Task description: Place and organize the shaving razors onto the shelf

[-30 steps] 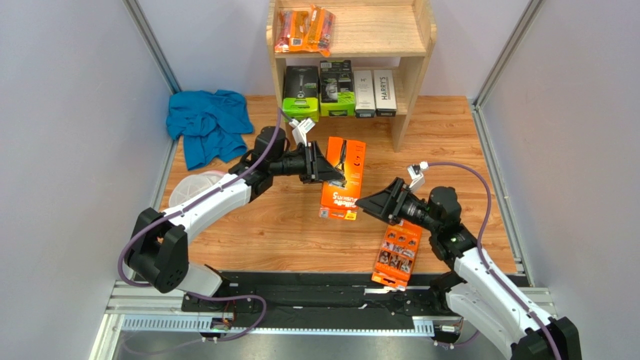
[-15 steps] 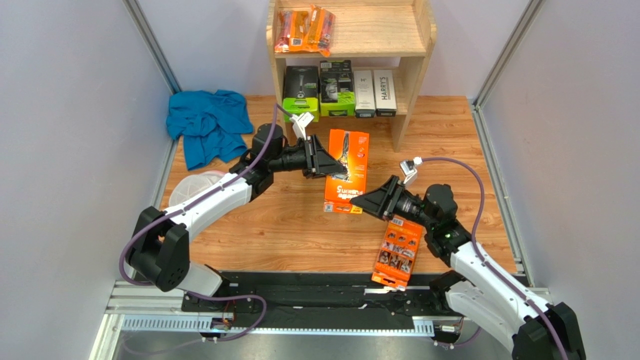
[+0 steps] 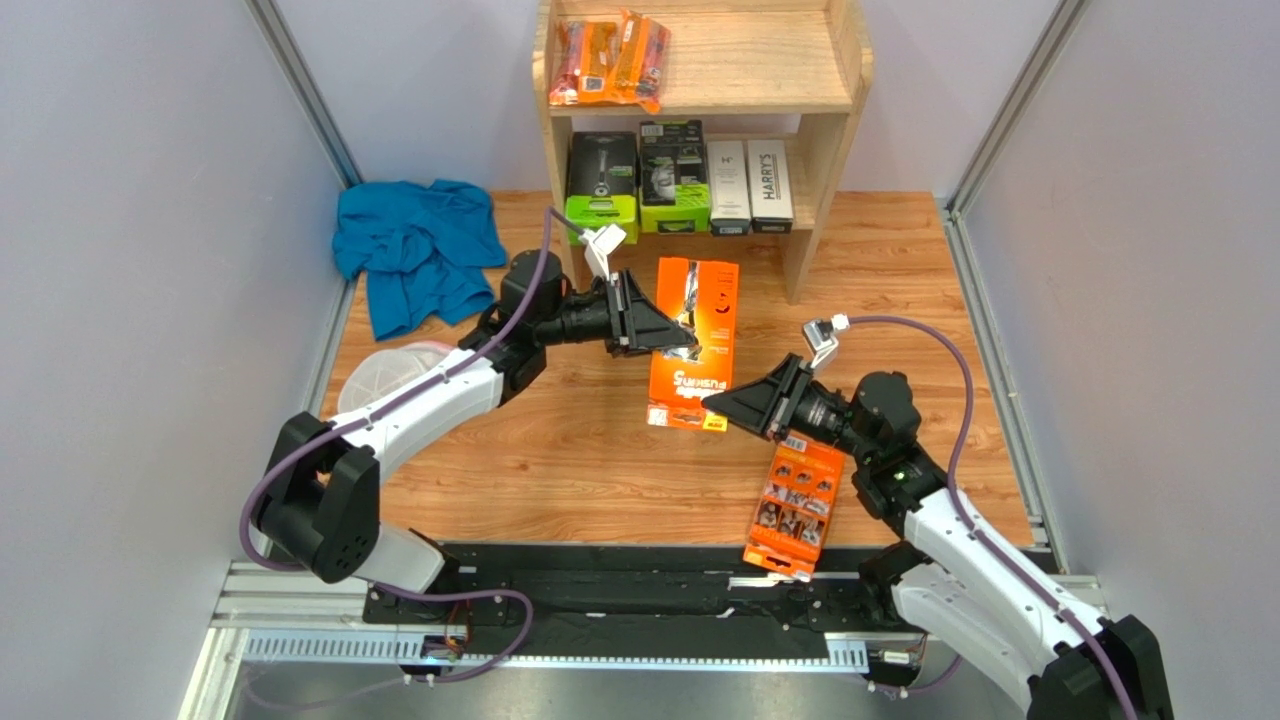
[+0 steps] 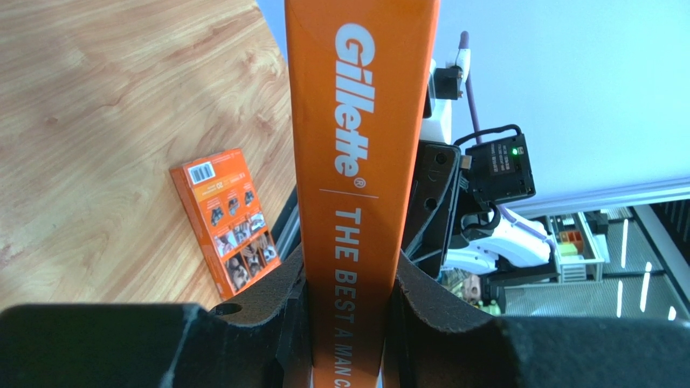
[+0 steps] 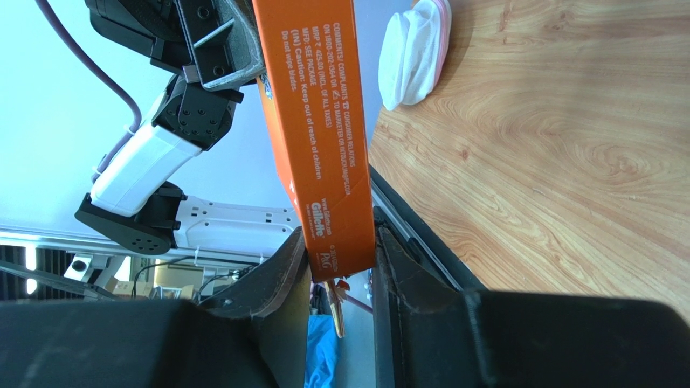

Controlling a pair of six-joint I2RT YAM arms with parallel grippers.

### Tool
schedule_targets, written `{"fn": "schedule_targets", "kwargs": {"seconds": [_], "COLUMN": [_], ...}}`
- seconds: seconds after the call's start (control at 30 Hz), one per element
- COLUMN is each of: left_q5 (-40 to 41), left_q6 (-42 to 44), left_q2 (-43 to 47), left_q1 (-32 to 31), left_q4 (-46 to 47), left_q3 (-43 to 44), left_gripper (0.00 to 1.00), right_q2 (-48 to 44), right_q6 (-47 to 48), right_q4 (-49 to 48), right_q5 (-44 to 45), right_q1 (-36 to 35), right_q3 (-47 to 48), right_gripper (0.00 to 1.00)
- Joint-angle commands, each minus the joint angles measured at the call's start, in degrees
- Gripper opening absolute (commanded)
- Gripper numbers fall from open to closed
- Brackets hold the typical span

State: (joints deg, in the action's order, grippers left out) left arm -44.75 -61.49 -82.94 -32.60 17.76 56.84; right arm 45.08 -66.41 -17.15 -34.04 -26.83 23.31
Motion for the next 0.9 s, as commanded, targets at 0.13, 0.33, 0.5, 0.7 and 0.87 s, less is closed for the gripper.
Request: {"fn": "schedule_targets", "kwargs": {"seconds": [0.13, 0.33, 0.5, 0.7, 0.87], "left_q5": [1.85, 10.03, 18.2, 26.03, 23.39], "left_q6": [7.43, 18.33, 25.71, 30.03, 29.58], "left_q2": [3.04, 6.64, 7.88, 9.8, 16.38], "left_q1": [-0.62, -0.54, -0.54, 2.61, 8.34], "left_q4": [-10.42, -26.6, -38.4, -48.95, -48.17], "left_q3": [0.02, 4.33, 9.95, 12.6, 6.89], "left_gripper": [0.35, 0.55, 0.65, 0.72, 0.74], "right_q2": [-2.63, -3.07, -4.56, -6.06, -4.04], "right_q6": [2.95, 3.74, 6.29, 10.25, 12.88], "right_q4": [3.43, 5.37, 13.44, 24.43, 30.75], "right_q5": [3.72, 3.89, 5.04, 6.53, 6.36], "right_q1": [-0.24, -0.15, -0.24, -0.24, -0.24], "right_q3": [1.83, 2.62, 5.95, 13.07, 20.8], "right_gripper": [0.0, 0.0, 0.0, 0.0, 0.0]}}
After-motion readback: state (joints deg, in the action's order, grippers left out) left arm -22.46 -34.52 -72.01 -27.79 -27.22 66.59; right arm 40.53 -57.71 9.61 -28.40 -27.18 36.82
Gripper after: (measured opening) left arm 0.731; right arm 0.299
